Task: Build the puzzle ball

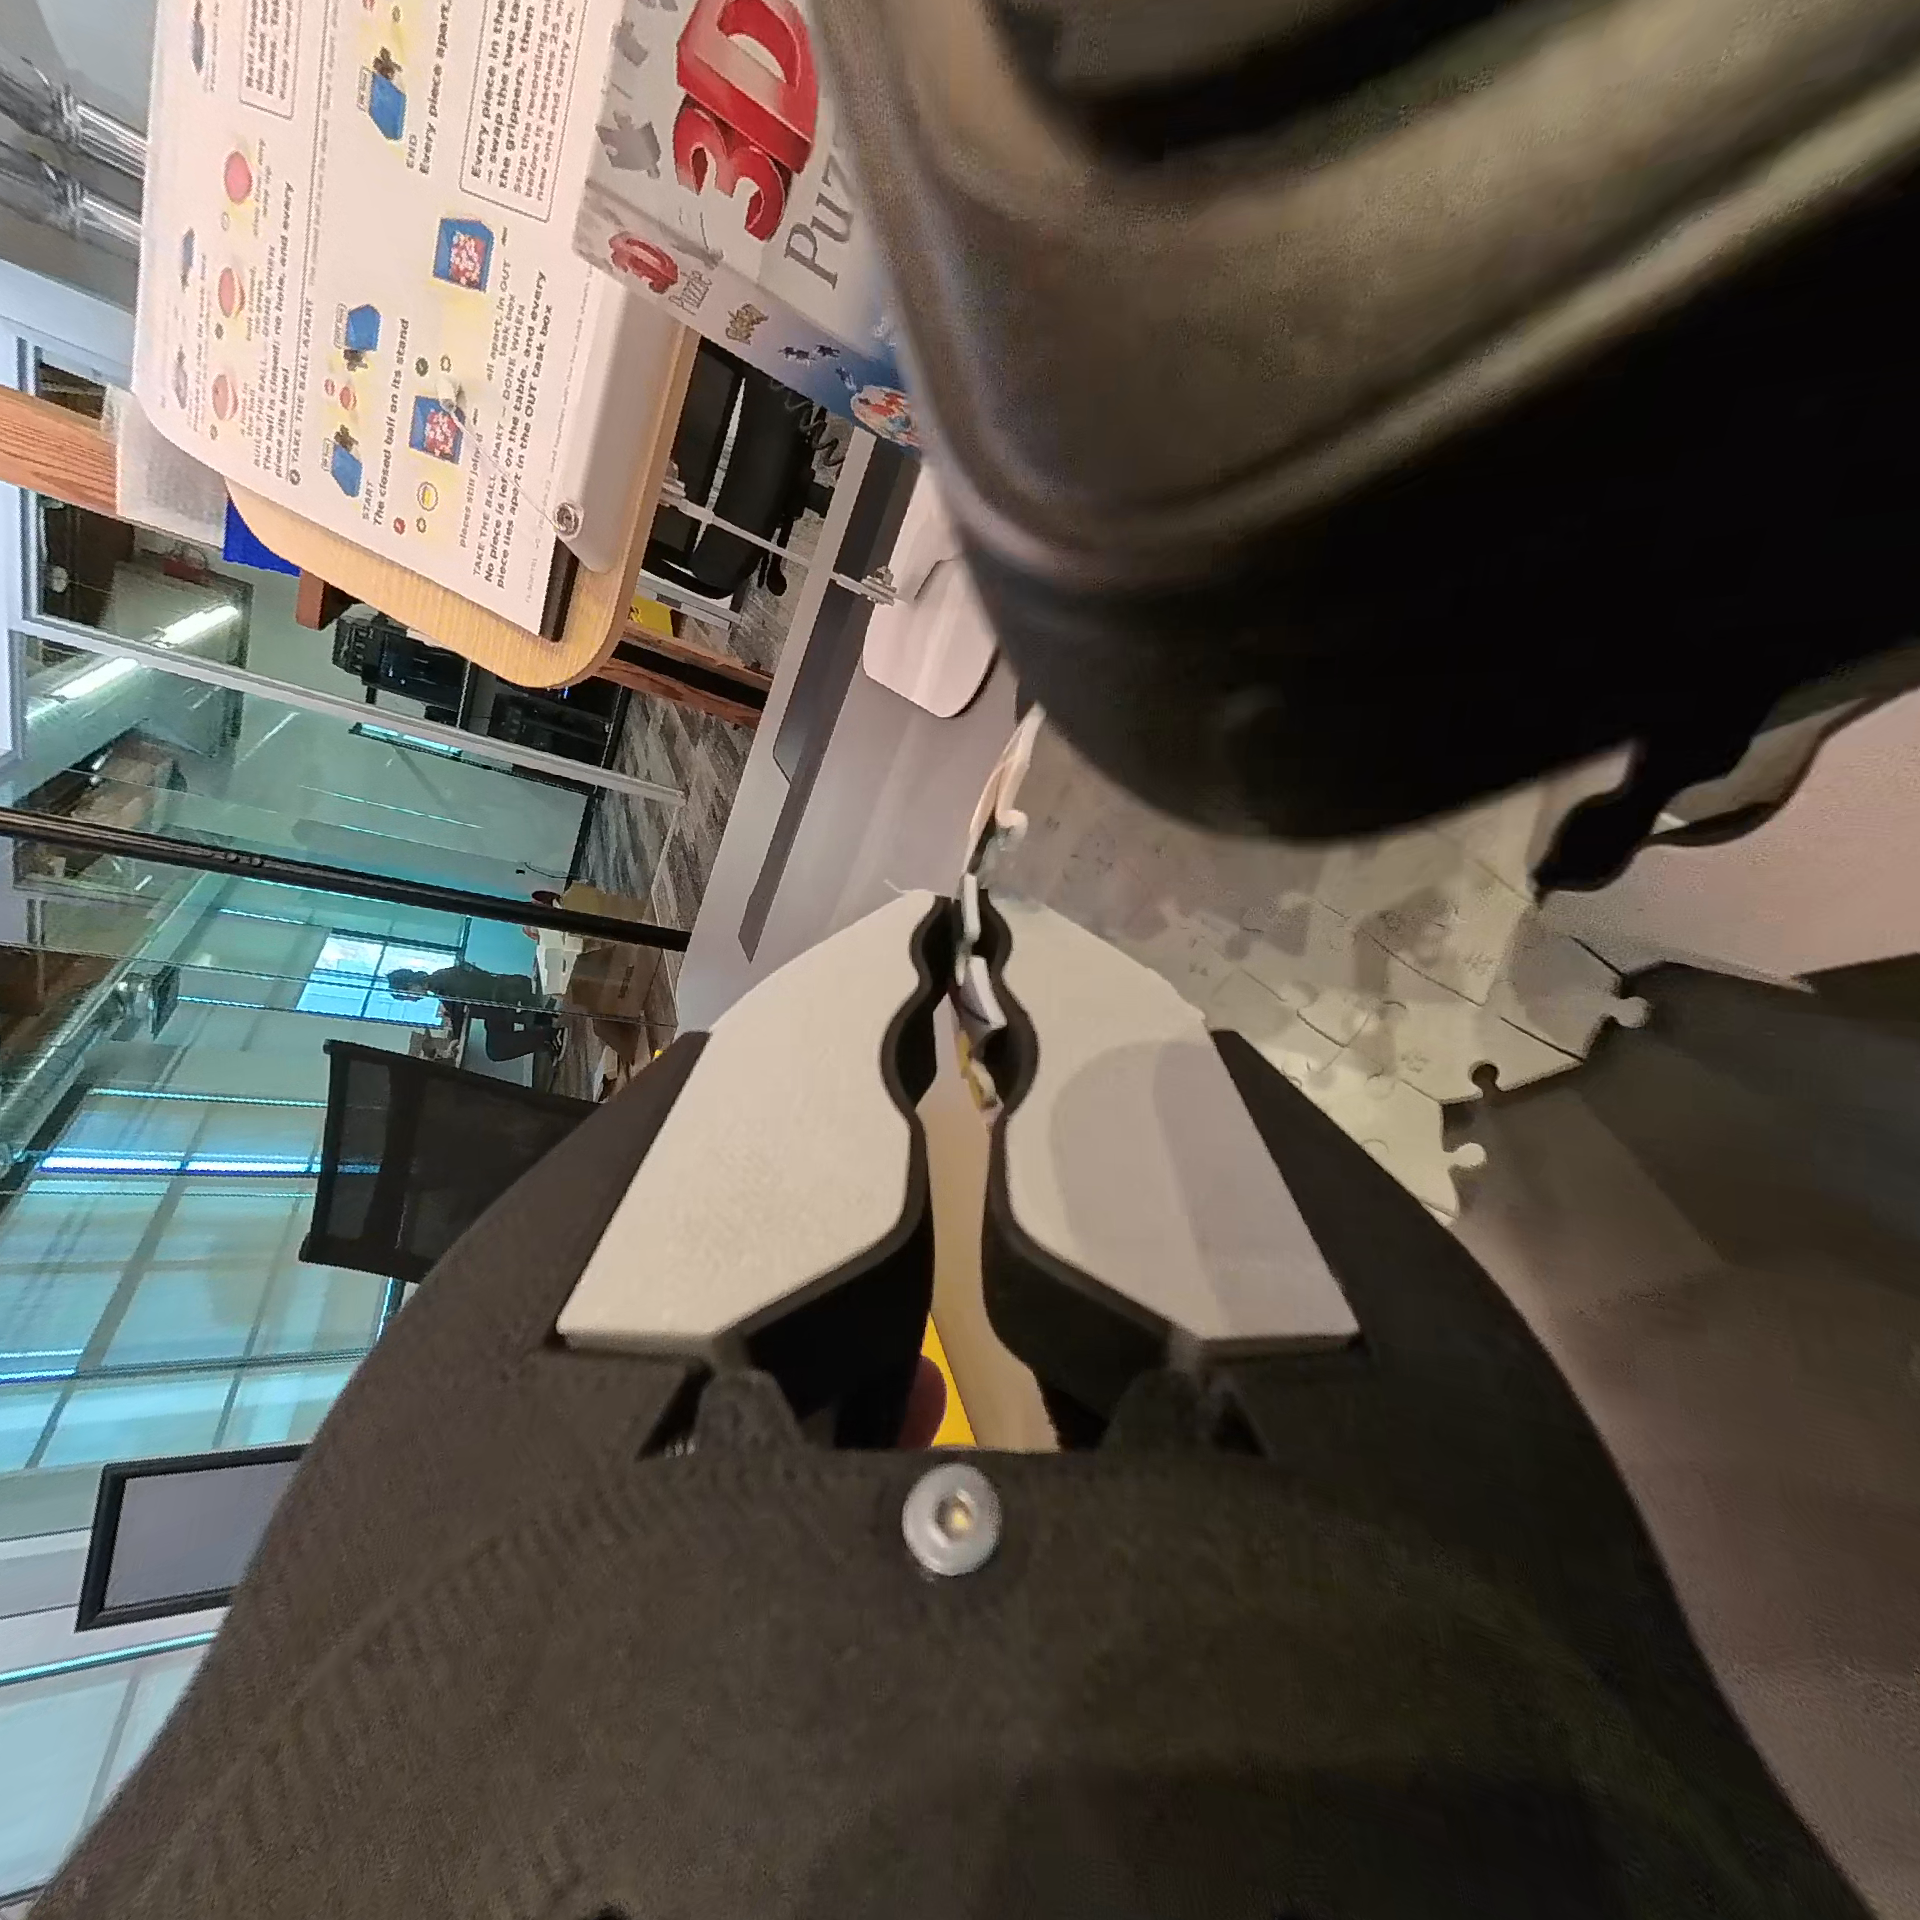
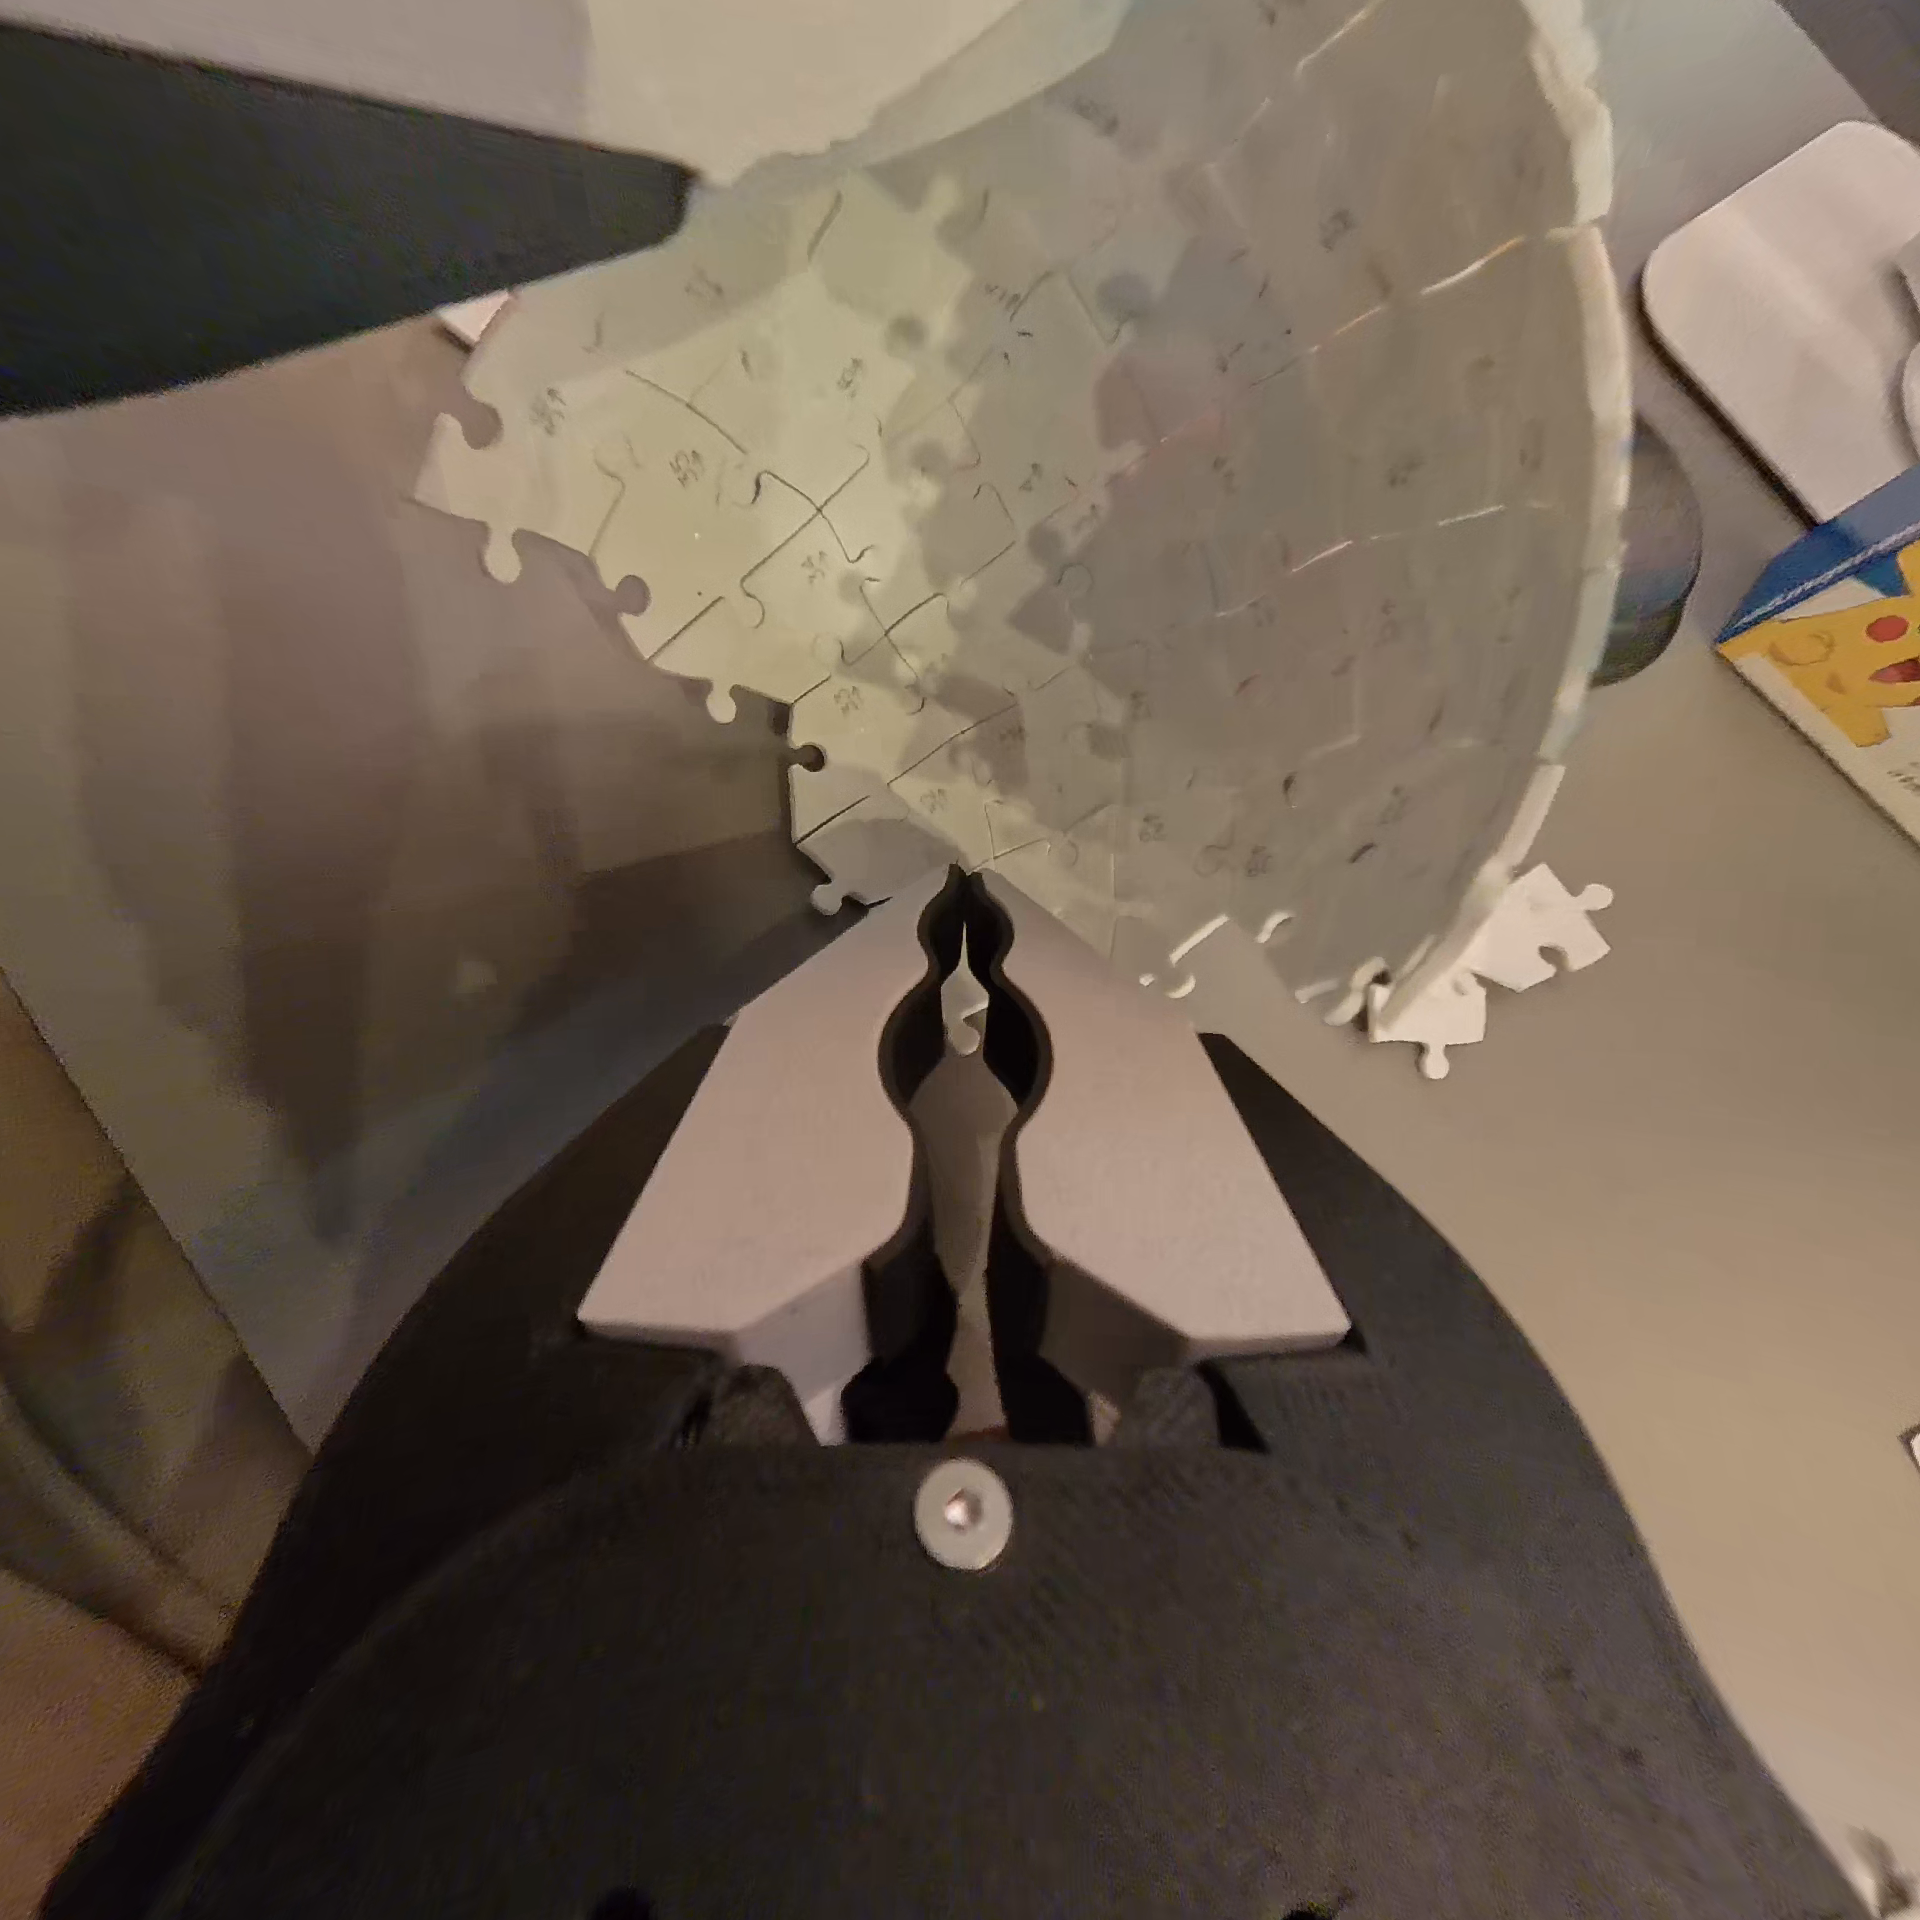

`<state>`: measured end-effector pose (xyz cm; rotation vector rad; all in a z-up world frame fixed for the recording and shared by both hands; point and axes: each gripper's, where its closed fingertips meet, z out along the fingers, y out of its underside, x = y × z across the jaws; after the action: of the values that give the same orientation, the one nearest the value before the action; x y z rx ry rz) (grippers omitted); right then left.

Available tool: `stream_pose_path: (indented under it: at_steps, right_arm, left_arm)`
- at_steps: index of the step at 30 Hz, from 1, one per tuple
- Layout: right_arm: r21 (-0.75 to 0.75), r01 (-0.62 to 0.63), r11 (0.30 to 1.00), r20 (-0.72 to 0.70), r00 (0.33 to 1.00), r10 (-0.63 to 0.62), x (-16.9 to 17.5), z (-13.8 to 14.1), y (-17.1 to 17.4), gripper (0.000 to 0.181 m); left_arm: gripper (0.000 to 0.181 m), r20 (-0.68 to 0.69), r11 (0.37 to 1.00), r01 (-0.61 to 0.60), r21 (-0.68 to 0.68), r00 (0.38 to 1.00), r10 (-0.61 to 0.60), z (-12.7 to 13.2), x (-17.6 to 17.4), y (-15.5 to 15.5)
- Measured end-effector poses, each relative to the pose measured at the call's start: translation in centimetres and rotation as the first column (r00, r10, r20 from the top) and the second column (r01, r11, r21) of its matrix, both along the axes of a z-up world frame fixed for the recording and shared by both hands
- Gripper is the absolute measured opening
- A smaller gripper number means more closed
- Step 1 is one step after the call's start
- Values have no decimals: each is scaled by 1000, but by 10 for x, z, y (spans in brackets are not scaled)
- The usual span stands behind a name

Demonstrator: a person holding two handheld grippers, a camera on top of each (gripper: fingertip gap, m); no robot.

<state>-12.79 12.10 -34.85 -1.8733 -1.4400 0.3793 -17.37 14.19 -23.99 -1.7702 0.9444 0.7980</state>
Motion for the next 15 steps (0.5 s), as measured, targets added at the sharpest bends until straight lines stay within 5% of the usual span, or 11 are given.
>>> stream_pose_path:
  at_steps: [10,15]
  right_arm:
    - [-61,15,998,-12,1000,-16,-1,1,1,0]
    - [-60,-34,998,-146,989,25,2,35,-1,0]
  left_arm:
    - [3,-6,1000,-5,2,1000,5,-1,-2,1]
    - [3,-6,1000,-20,0,1000,20,-2,-7,2]
